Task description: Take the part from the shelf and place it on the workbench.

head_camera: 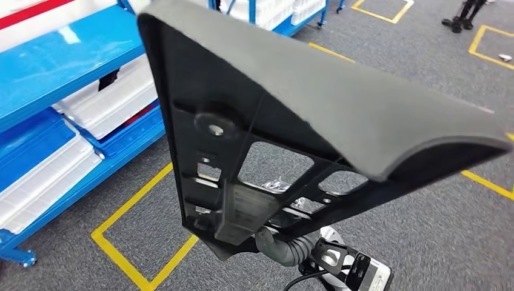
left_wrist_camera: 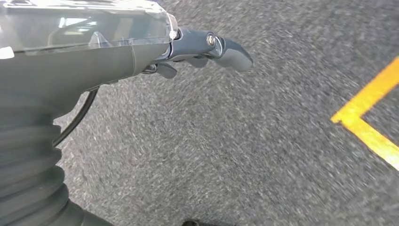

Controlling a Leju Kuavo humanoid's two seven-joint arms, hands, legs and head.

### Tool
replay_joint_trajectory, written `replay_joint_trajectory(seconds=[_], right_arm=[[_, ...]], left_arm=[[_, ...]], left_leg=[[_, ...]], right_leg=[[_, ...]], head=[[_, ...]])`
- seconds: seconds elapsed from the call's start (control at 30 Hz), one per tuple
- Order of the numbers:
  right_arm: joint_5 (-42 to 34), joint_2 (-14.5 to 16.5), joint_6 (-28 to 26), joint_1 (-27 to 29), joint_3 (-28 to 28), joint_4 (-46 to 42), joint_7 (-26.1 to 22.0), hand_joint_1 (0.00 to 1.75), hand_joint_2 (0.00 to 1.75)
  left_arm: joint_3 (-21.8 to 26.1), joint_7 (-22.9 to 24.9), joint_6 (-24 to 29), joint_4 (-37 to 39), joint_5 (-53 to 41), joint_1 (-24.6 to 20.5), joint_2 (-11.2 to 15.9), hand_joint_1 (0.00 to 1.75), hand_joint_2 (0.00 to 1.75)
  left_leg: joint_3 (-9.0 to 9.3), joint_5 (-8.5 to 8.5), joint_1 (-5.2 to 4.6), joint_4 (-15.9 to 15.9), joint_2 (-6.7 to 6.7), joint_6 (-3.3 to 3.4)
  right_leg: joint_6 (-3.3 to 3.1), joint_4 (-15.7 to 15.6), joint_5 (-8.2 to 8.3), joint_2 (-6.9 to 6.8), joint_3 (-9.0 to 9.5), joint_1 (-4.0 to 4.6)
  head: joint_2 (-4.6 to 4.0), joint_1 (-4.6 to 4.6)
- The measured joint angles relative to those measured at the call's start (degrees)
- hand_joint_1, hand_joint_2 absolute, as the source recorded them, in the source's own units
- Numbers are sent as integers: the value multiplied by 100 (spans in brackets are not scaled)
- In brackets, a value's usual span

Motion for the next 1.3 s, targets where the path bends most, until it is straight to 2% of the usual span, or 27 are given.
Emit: replay_joint_trajectory(seconds=[0.03,0.1,0.17,0.2,0.23,0.27,0.3,0.37,0.4,0.43,0.5,0.53,0.6,0.67,0.7,0.73,0.77,0.8,0.87,0.93,0.97,1.03,1.1,1.17,1.23,1.27,1.3], right_arm=[[14,-8,-24,16,7,-9,0,175,175],[38,-20,-98,25,38,-31,0,175,175],[49,-28,-192,32,92,-44,0,175,175],[51,-32,-234,38,122,-46,0,175,175],[53,-35,-266,41,151,-45,0,175,175],[54,-37,-285,39,182,-46,0,175,175],[59,-37,-299,32,213,-46,0,175,175],[73,-37,-324,6,269,-48,0,175,175],[84,-37,-349,-9,291,-49,0,175,175],[98,-38,-385,-20,306,-50,0,175,175],[146,-49,-485,-29,318,-54,0,175,175],[174,-60,-532,-25,319,-61,0,175,175],[224,-93,-586,-27,320,-87,0,175,175],[263,-124,-596,-21,318,-114,0,175,175],[279,-139,-596,-8,313,-122,0,175,175],[294,-157,-595,10,308,-128,0,175,175],[309,-177,-595,25,303,-133,0,175,175],[324,-197,-594,35,300,-139,0,175,175],[358,-232,-591,42,293,-158,0,175,175],[410,-269,-586,61,285,-183,0,175,175],[435,-290,-584,81,280,-191,0,175,175],[467,-331,-585,133,268,-208,0,175,175],[470,-361,-583,166,258,-241,0,175,175],[464,-375,-576,181,256,-269,0,175,175],[462,-390,-568,213,255,-275,0,175,175],[463,-399,-568,233,252,-275,0,175,175],[463,-406,-568,251,248,-275,0,175,175]], left_arm=[[0,-11,4,-2,0,-12,7,0,175],[1,-51,21,-4,-1,-28,25,0,175],[3,-96,29,-4,-9,-21,48,0,175],[4,-110,8,-4,-14,-14,61,0,175],[4,-121,-33,-4,-19,-10,75,0,175],[4,-130,-85,-4,-22,-11,87,0,175],[4,-135,-135,-4,-20,-17,100,0,175],[7,-145,-193,-4,-10,-29,130,0,175],[8,-148,-209,-4,-9,-32,143,0,175],[10,-149,-224,-4,-12,-33,153,0,175],[12,-135,-243,-4,-31,-36,160,0,175],[12,-122,-244,-5,-39,-41,160,0,175],[14,-92,-236,-6,-39,-48,158,0,175],[26,-57,-219,-6,-14,-32,156,0,175],[36,-36,-210,-5,-1,-23,154,0,175],[46,-13,-203,-5,9,-18,150,0,175],[54,8,-199,-4,9,-18,143,0,175],[57,25,-198,-4,7,-21,133,0,175],[62,43,-197,-4,5,-27,110,0,175],[83,52,-193,-5,14,-27,88,0,175],[99,56,-190,-6,21,-27,79,0,175],[128,59,-184,-6,33,-37,55,0,175],[142,62,-183,-5,37,-49,33,0,175],[149,68,-183,-4,28,-37,20,0,175],[155,73,-180,-4,23,-12,14,0,175],[157,72,-178,-4,22,-4,12,0,175],[157,71,-177,-4,20,1,10,0,175]], left_leg=[[1,-42,7,24,-14,-29],[-126,-278,26,346,-225,-69],[-467,-641,37,1096,-475,-86],[-639,-751,38,1446,-522,-95],[-745,-758,39,1636,-543,-102],[-748,-645,40,1595,-550,-104],[-647,-435,46,1329,-568,-103],[-336,-47,66,568,-733,-83],[-217,44,74,296,-829,-64],[-158,61,75,157,-898,-40],[-134,55,62,107,-876,20],[-131,76,62,84,-828,56],[-121,113,71,35,-721,125],[-123,119,59,22,-598,161],[-126,116,53,25,-533,168],[-126,111,49,27,-469,170],[-125,105,48,29,-408,170],[-120,98,47,32,-351,165],[-98,75,42,31,-251,145],[-82,54,23,35,-166,101],[-77,48,16,32,-123,75],[-55,35,13,13,-44,13],[-78,-88,24,135,-166,-33],[-315,-412,40,697,-420,-48],[-684,-707,44,1452,-531,-60],[-795,-717,44,1641,-545,-64],[-812,-625,45,1626,-548,-65]], right_leg=[[-37,-29,18,63,6,-10],[-116,-86,58,179,24,-40],[-155,-88,68,306,22,-35],[-162,-82,69,383,20,-32],[-165,-73,68,460,20,-29],[-164,-60,67,536,20,-30],[-157,-43,63,610,22,-34],[-124,10,45,741,9,-32],[-98,37,43,804,-14,-33],[-67,55,48,857,-42,-38],[4,58,80,957,-89,-57],[35,71,73,931,-102,-61],[89,337,-112,701,-224,-47],[133,1020,-480,457,-539,-62],[150,1376,-621,422,-705,-79],[163,1596,-670,407,-806,-94],[170,1605,-612,395,-803,-106],[169,1395,-465,370,-688,-113],[141,601,-134,202,-258,-98],[90,74,-10,51,6,-39],[68,11,-28,35,23,-8],[13,-23,-1,145,17,-4],[-60,-96,36,240,55,-32],[-113,-136,58,334,83,-44],[-130,-128,58,456,82,-34],[-131,-121,57,524,83,-30],[-129,-111,55,592,83,-29]], head=[[0,0],[0,-1],[0,-1],[0,-1],[0,-1],[0,-1],[0,-1],[0,-1],[0,-1],[0,-1],[0,0],[0,1],[0,1],[0,2],[0,2],[0,2],[0,2],[0,2],[0,2],[0,1],[0,1],[0,0],[0,0],[0,1],[0,0],[0,-1],[0,-1]])
